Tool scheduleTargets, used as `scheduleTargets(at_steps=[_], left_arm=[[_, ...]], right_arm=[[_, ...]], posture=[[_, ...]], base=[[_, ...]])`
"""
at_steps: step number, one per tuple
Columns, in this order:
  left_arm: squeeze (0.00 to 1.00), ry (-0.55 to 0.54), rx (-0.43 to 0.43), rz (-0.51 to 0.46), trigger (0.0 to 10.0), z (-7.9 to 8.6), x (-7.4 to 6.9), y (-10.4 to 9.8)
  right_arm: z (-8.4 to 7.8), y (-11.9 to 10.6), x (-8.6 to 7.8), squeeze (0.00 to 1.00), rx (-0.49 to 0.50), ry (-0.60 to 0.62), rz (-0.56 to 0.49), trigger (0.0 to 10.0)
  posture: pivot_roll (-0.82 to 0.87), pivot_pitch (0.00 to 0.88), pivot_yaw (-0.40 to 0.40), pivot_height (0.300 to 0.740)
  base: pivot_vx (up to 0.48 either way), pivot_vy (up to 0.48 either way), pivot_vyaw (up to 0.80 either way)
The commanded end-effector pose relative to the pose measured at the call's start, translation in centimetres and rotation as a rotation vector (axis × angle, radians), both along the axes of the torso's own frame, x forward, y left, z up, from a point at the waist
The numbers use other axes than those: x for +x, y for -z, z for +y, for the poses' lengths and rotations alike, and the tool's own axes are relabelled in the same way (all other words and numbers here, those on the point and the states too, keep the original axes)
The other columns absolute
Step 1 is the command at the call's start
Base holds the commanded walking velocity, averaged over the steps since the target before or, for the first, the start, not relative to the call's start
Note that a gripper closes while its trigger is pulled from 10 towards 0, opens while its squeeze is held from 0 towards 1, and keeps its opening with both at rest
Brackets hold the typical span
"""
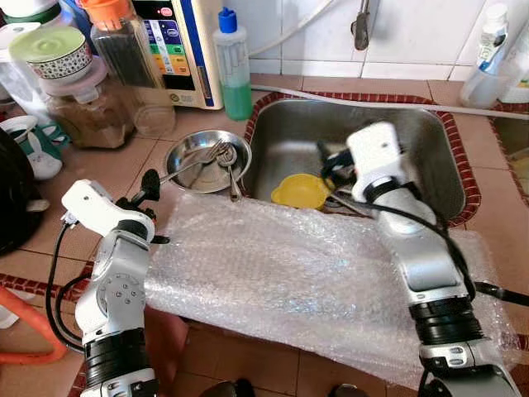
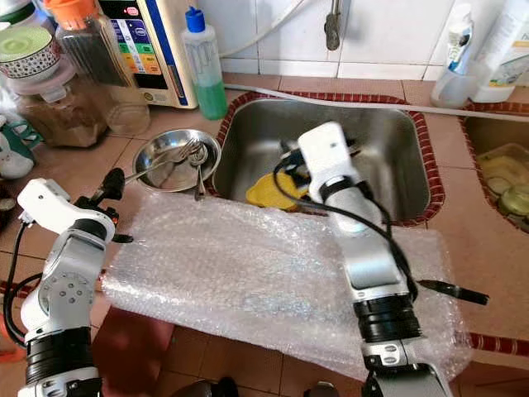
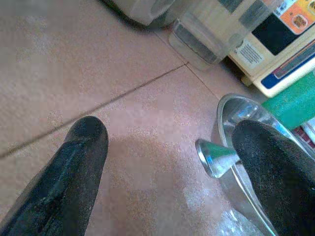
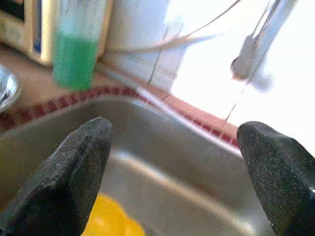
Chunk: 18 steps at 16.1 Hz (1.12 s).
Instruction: Kitchen organization
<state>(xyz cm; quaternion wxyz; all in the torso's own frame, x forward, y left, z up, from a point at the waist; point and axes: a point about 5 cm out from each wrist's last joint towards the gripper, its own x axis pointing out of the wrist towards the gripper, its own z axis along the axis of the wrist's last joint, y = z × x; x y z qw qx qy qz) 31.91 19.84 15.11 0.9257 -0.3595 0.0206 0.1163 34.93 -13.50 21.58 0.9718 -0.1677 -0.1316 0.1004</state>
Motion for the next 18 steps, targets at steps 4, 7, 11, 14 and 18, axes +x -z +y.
scheduleTargets(at_steps=[4,7,11,14,18], left_arm=[[0.00,0.017,-0.046,-0.002,10.0,-0.5,0.0,-0.1],[0.00,0.031,-0.059,-0.013,10.0,-0.8,0.1,-0.2],[0.00,0.040,-0.114,-0.027,10.0,-1.1,0.3,-0.3],[0.00,0.067,-0.152,-0.058,2.6,-1.5,0.2,-0.7],[0.00,0.072,-0.171,-0.059,0.0,-1.5,0.2,-0.6]], right_arm=[[3.1,-2.8,-1.1,0.00,0.150,-0.214,-0.066,10.0],[4.7,-3.0,-1.9,0.00,0.164,-0.332,-0.043,10.0],[6.4,-1.8,-3.2,0.00,0.142,-0.480,0.060,10.0],[7.0,-1.5,-3.5,0.00,0.134,-0.520,0.087,10.0],[7.7,-1.0,-4.3,0.00,0.108,-0.591,0.130,10.0]], posture=[[-0.18,0.145,0.114,0.740],[-0.17,0.149,0.114,0.740],[-0.17,0.149,0.113,0.740],[-0.17,0.146,0.112,0.740],[-0.17,0.140,0.112,0.740]], base=[[0.000,0.000,0.00],[0.000,0.000,0.00],[0.000,0.000,0.00],[0.000,0.000,0.00],[0.000,0.000,0.00]])
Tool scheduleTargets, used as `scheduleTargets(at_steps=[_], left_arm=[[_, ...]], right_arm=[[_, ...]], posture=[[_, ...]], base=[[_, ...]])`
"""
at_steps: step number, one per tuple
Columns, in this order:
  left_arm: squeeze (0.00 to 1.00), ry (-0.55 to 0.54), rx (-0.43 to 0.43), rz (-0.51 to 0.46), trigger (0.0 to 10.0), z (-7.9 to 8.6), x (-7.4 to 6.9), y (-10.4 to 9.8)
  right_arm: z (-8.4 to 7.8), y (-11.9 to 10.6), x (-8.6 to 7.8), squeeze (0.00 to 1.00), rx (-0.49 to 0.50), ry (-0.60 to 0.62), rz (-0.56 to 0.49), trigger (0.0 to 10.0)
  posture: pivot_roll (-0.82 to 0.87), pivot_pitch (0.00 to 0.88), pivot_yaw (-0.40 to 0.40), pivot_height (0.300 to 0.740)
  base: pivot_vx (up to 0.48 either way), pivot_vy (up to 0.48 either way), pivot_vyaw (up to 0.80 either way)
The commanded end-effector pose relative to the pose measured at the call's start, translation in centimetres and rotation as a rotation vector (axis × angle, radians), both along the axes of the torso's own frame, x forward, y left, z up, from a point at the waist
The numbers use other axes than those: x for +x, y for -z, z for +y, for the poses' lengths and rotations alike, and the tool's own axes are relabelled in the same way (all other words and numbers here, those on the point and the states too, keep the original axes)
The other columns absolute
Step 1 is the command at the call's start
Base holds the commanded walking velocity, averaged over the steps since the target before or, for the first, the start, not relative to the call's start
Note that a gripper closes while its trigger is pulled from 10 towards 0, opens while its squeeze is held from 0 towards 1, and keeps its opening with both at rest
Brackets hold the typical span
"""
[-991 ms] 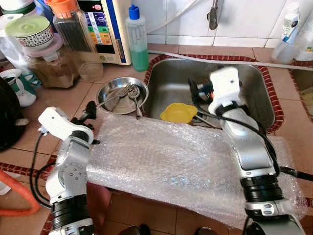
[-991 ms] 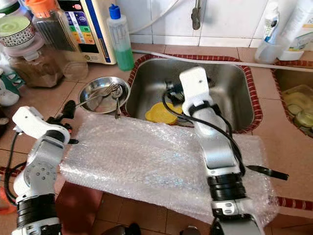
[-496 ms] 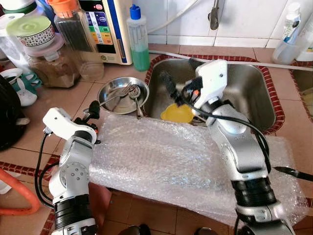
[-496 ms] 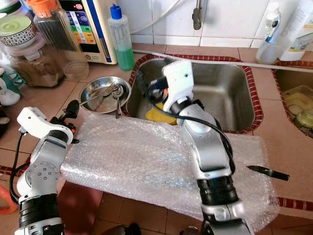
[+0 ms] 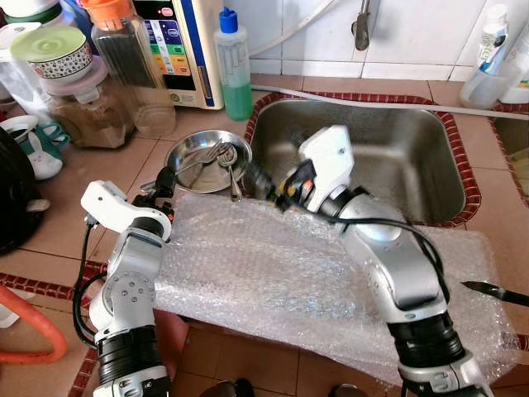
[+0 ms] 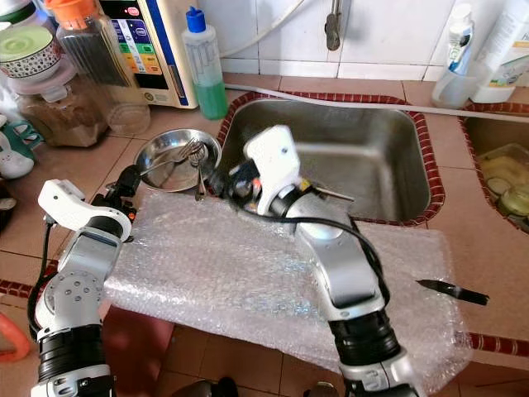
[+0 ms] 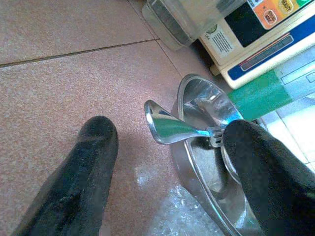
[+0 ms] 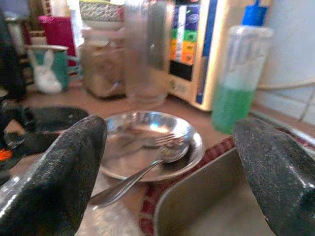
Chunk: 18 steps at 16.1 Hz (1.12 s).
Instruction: Kitchen organization
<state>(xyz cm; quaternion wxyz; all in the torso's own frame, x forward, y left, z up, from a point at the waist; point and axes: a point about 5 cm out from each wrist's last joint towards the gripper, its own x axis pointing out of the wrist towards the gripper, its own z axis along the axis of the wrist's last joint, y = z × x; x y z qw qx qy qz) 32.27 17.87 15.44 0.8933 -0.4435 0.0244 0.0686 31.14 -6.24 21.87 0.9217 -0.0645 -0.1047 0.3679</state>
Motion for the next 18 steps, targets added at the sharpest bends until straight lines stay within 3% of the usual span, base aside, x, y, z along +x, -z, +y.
scheduleTargets(at_steps=[1,2,3,4,7,8,9,11,12,13,14,16,18], left_arm=[[0.00,-0.012,0.010,-0.016,0.0,0.5,-0.1,-0.3],[0.00,-0.008,0.017,-0.019,0.0,0.5,-0.1,-0.3],[0.00,0.000,0.035,-0.019,1.1,0.4,-0.1,-0.3],[0.00,0.003,0.043,-0.006,10.0,0.4,-0.2,-0.1],[0.00,0.001,0.034,-0.013,10.0,0.2,-0.3,0.1],[0.00,0.002,0.042,-0.022,3.4,0.2,-0.4,0.3],[0.00,-0.006,0.038,-0.020,0.0,0.3,-0.4,0.7],[0.00,-0.016,0.044,-0.027,0.0,0.4,-0.3,0.8],[0.00,-0.021,0.049,-0.032,2.2,0.5,-0.2,0.8],[0.00,-0.022,0.049,-0.034,2.9,0.5,-0.2,0.8],[0.00,-0.015,0.052,-0.043,2.4,0.3,0.1,1.1],[0.00,-0.015,0.049,-0.042,0.0,0.1,0.3,1.5],[0.00,-0.020,0.046,-0.043,0.0,0.0,0.3,1.6]], right_arm=[[0.6,-0.5,-0.7,0.00,0.000,-0.050,-0.019,10.0],[0.8,-0.4,-0.8,0.00,-0.005,-0.061,-0.015,10.0],[0.8,-0.4,-0.9,0.00,-0.009,-0.067,-0.013,10.0],[0.9,-0.4,-1.0,0.00,-0.011,-0.074,-0.010,10.0],[1.0,-0.2,-1.1,0.00,-0.013,-0.080,-0.005,10.0],[1.0,-0.2,-1.2,0.00,-0.011,-0.083,-0.002,10.0],[1.1,-0.1,-1.3,0.00,-0.014,-0.092,-0.001,10.0],[1.2,-0.1,-1.4,0.00,-0.014,-0.097,0.001,10.0],[1.3,-0.1,-1.5,0.00,-0.013,-0.101,-0.002,10.0],[1.3,-0.2,-1.5,0.00,-0.013,-0.102,-0.003,10.0],[1.3,-0.2,-1.5,0.00,-0.010,-0.105,-0.005,10.0],[1.3,-0.2,-1.6,0.00,-0.010,-0.104,-0.006,10.0],[1.3,-0.3,-1.6,0.00,-0.010,-0.101,-0.008,10.0]], posture=[[-0.17,0.139,0.112,0.740],[-0.17,0.139,0.112,0.740],[-0.17,0.140,0.112,0.740],[-0.17,0.142,0.113,0.740],[-0.17,0.142,0.114,0.740],[-0.17,0.142,0.115,0.740],[-0.17,0.142,0.116,0.740],[-0.17,0.143,0.116,0.740],[-0.18,0.143,0.113,0.740],[-0.18,0.143,0.113,0.740],[-0.17,0.144,0.111,0.740],[-0.18,0.146,0.111,0.740],[-0.18,0.148,0.112,0.740]], base=[[0.000,0.000,0.00],[0.000,0.000,0.00],[0.000,0.000,0.00],[0.000,0.000,0.00],[0.000,0.000,0.00],[0.000,0.000,0.00],[0.000,0.000,0.00],[0.000,0.000,0.00],[0.000,0.000,0.00],[0.000,0.000,0.00],[0.000,0.000,0.00],[0.000,0.000,0.00],[0.000,0.000,0.00]])
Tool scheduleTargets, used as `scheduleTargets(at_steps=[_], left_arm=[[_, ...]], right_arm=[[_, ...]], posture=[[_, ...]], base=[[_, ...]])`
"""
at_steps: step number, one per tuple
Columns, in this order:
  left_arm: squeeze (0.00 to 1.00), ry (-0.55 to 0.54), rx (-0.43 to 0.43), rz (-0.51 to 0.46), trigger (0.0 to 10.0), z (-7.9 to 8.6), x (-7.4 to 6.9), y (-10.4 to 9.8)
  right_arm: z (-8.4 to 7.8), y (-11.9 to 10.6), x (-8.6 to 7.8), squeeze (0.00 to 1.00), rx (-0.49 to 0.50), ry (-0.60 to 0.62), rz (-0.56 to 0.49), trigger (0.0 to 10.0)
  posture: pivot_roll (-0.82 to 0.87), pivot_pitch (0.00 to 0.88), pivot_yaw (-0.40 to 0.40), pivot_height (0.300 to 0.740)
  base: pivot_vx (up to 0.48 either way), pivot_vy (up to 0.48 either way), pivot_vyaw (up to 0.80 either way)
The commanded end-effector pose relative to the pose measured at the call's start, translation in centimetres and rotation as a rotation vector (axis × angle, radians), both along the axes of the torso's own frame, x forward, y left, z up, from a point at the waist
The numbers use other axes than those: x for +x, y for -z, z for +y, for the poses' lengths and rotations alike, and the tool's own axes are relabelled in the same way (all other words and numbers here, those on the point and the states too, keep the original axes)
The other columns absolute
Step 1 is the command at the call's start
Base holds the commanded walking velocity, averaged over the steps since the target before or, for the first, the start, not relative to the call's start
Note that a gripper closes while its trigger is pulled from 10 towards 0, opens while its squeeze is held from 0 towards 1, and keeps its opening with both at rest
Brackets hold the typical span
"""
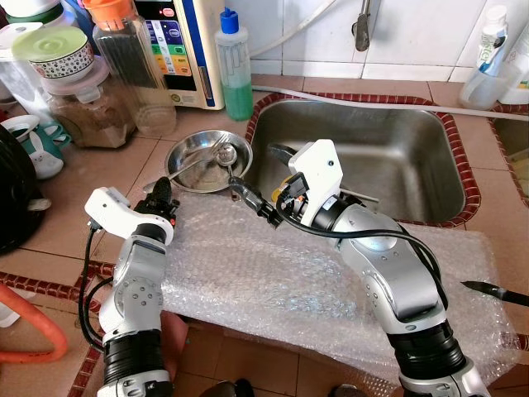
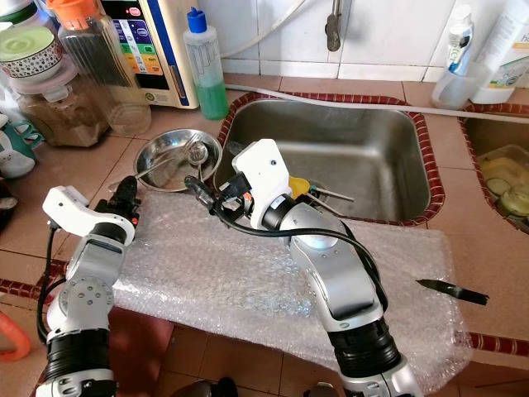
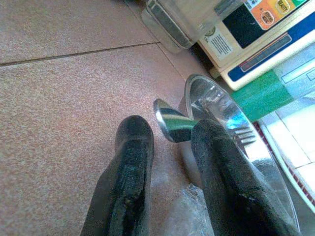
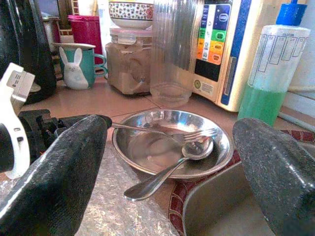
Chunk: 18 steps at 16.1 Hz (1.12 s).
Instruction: Kitchen organization
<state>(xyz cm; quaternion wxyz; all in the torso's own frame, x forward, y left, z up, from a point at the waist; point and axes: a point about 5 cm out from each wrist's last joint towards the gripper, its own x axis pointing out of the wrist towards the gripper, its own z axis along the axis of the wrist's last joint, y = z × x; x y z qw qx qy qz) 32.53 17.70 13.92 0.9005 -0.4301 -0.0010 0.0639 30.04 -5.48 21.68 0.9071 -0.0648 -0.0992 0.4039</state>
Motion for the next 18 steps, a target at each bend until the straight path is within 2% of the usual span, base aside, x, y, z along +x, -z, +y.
scheduleTargets(at_steps=[1,10,13,15,18], left_arm=[[0.00,-0.010,0.013,0.003,0.0,0.1,0.0,0.1],[0.00,-0.056,0.001,-0.034,0.0,0.8,0.2,-0.7],[0.00,-0.095,-0.015,-0.072,0.0,1.3,0.0,-2.2],[0.00,-0.099,0.013,-0.118,0.0,1.3,0.0,-3.5],[0.00,-0.106,0.013,-0.123,0.0,1.5,-0.1,-3.8]], right_arm=[[0.5,-0.5,-0.5,0.00,0.006,-0.024,-0.018,10.0],[0.4,-0.2,-0.5,0.00,0.008,-0.002,-0.020,10.0],[0.4,-0.2,-0.4,0.00,0.010,0.002,-0.020,10.0],[0.3,-0.2,-0.3,0.00,0.009,0.007,-0.021,10.0],[0.3,-0.2,-0.3,0.00,0.008,0.006,-0.023,10.0]], posture=[[-0.18,0.152,0.113,0.740],[-0.17,0.163,0.120,0.740],[-0.17,0.165,0.118,0.740],[-0.17,0.165,0.116,0.740],[-0.17,0.161,0.115,0.740]], base=[[0.000,0.000,0.00],[0.000,0.000,0.00],[0.000,0.000,0.00],[0.000,0.000,0.00],[0.000,0.000,0.00]])
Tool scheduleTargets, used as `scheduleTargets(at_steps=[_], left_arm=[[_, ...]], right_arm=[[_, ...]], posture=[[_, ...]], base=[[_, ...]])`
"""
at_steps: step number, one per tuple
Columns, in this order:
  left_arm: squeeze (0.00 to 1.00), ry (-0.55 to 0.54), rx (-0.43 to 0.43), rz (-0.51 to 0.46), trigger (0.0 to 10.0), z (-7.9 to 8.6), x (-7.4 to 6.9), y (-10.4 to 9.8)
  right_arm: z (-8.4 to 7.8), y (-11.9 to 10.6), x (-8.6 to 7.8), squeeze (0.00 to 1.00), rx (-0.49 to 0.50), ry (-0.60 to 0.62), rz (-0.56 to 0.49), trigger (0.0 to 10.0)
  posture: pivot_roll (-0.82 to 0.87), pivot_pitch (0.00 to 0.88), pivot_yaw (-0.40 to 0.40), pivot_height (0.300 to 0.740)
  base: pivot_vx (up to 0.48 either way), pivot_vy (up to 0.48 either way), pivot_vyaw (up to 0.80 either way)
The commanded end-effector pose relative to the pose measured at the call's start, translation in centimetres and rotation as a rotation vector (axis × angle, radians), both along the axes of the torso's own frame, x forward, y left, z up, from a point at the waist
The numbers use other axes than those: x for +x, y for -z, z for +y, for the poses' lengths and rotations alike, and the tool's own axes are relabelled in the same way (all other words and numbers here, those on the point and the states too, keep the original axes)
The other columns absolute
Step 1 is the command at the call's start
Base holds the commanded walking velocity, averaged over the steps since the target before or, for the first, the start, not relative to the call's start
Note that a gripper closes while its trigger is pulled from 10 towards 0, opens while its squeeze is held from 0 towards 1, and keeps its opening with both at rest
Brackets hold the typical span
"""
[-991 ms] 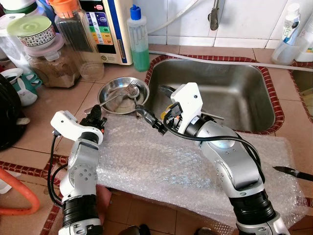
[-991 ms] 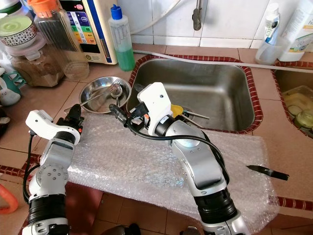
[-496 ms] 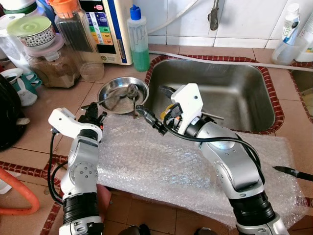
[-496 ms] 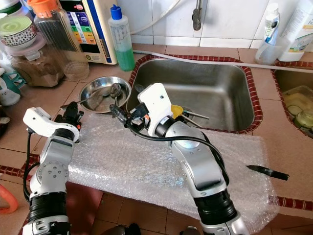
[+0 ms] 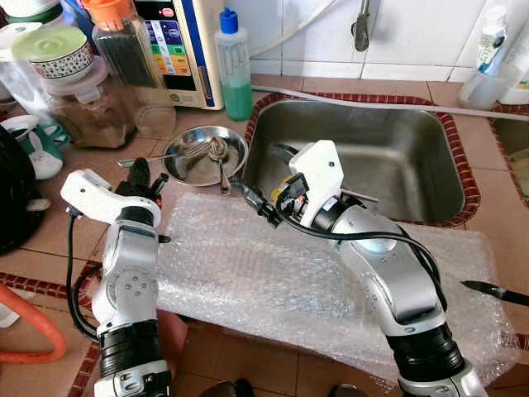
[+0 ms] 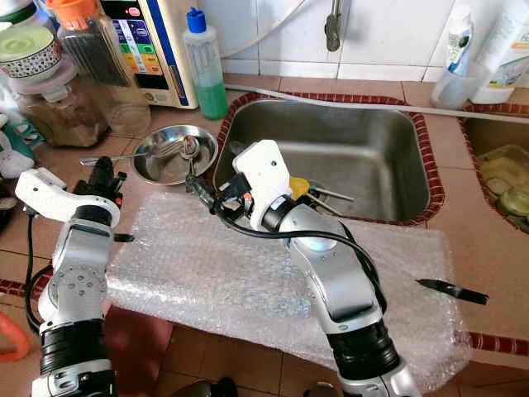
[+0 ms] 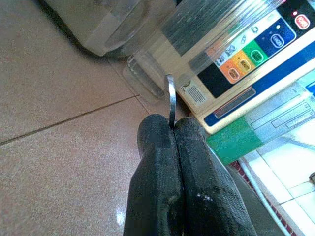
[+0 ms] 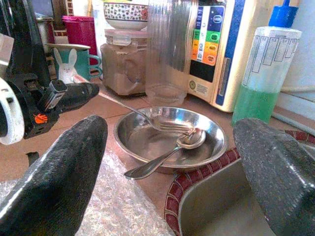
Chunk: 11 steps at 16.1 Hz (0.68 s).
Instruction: Kitchen organization
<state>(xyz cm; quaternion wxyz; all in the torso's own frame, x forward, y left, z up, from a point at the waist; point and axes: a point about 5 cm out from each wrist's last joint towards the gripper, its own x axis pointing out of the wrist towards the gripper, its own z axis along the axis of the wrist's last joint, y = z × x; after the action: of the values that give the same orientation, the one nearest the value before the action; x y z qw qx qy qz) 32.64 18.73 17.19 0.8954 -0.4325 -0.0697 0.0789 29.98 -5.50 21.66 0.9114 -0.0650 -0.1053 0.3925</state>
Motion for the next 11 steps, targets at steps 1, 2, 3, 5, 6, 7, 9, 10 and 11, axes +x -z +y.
scheduleTargets(at_steps=[1,2,3,5,6,7,9,10,11], left_arm=[[0.00,-0.023,0.015,-0.014,0.0,0.5,-0.3,-0.8],[0.00,-0.023,0.032,-0.021,0.0,0.6,-0.5,-1.1],[0.00,-0.021,0.031,-0.028,0.0,0.6,-0.5,-1.3],[0.00,0.018,0.083,-0.072,0.0,0.5,-0.5,-2.2],[0.00,0.042,0.101,-0.101,0.0,0.3,-0.5,-2.7],[0.00,0.047,0.120,-0.114,0.0,0.4,-0.5,-3.1],[0.00,0.067,0.134,-0.157,0.0,0.3,-0.5,-3.9],[0.00,0.071,0.135,-0.156,0.0,0.2,-0.5,-3.9],[0.00,0.073,0.132,-0.153,0.0,0.0,-0.5,-3.8]], right_arm=[[0.3,-0.2,-0.2,0.00,0.000,-0.017,-0.013,10.0],[0.3,-0.2,-0.1,0.00,-0.001,-0.014,-0.013,10.0],[0.2,-0.2,-0.1,0.00,-0.002,-0.012,-0.013,10.0],[0.1,-0.1,0.1,0.00,-0.011,-0.005,-0.018,10.0],[0.0,-0.1,0.2,0.00,-0.021,0.000,-0.023,10.0],[-0.1,-0.1,0.3,0.00,-0.024,0.005,-0.025,10.0],[-0.3,-0.1,0.6,0.00,-0.030,0.020,-0.032,10.0],[-0.4,-0.1,0.6,0.00,-0.030,0.023,-0.033,10.0],[-0.4,-0.1,0.6,0.00,-0.032,0.026,-0.035,10.0]], posture=[[-0.17,0.159,0.116,0.740],[-0.17,0.159,0.117,0.740],[-0.17,0.158,0.116,0.740],[-0.17,0.158,0.116,0.740],[-0.17,0.154,0.115,0.740],[-0.17,0.154,0.115,0.740],[-0.16,0.151,0.114,0.740],[-0.16,0.147,0.113,0.740],[-0.16,0.147,0.114,0.740]], base=[[0.000,0.000,0.00],[0.000,0.000,0.00],[0.000,0.000,0.00],[0.000,0.000,0.00],[0.000,0.000,0.00],[0.000,0.000,0.00],[0.000,0.000,0.00],[0.000,0.000,0.00],[0.000,0.000,0.00]])
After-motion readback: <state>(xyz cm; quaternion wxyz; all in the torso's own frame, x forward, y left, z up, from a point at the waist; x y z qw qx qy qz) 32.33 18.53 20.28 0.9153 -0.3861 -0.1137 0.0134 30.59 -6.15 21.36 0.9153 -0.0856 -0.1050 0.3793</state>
